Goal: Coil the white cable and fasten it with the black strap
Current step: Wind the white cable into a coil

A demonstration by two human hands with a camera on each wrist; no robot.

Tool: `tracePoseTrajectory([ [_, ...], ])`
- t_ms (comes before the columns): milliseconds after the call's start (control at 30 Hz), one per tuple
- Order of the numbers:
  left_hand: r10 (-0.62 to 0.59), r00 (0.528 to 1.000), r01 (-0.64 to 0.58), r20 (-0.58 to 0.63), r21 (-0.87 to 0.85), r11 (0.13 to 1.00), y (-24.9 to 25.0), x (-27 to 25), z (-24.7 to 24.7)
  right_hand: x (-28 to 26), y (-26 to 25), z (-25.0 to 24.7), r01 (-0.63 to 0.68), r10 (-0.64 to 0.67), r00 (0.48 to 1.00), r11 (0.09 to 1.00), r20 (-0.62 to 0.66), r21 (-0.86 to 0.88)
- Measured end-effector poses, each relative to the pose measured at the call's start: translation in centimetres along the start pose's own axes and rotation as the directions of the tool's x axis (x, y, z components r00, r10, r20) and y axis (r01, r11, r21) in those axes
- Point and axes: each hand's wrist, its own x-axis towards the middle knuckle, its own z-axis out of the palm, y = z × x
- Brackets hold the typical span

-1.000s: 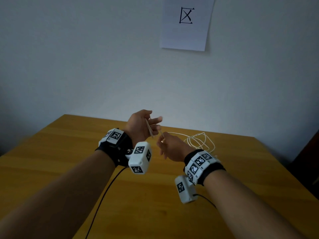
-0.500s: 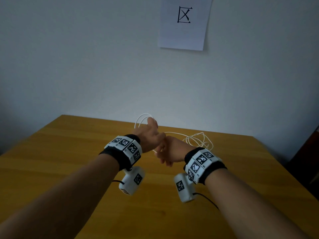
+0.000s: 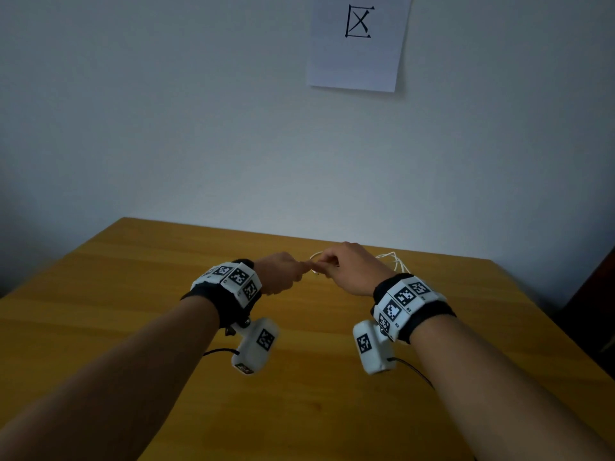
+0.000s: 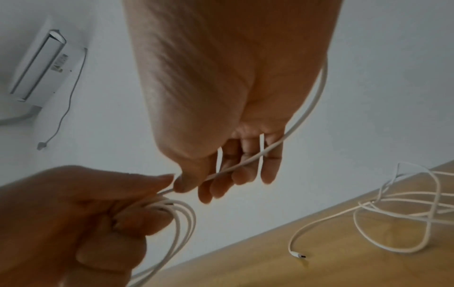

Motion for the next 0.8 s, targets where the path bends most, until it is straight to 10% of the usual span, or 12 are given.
tracePoseTrajectory([
  [167, 0.125, 0.992, -0.111, 0.018, -0.347, 0.931, 0.1, -0.1, -0.6, 0.1, 0.5, 0.4, -0.034, 0.037, 0.997, 0.999, -0.066, 0.038],
  [500, 0.280, 0.960, -0.131, -0.018, -0.911, 0.391, 1.7, -0.1, -0.2, 0.1, 0.2, 2.9, -0.093, 0.117, 0.985, 0.978, -0.124, 0.185],
  [800, 0.245, 0.923, -0.380, -0.297, -0.805, 0.456, 2.6, -0.1, 0.9, -0.6, -2.1, 3.5, -0.015, 0.001, 0.997, 0.980, 0.073, 0.197],
])
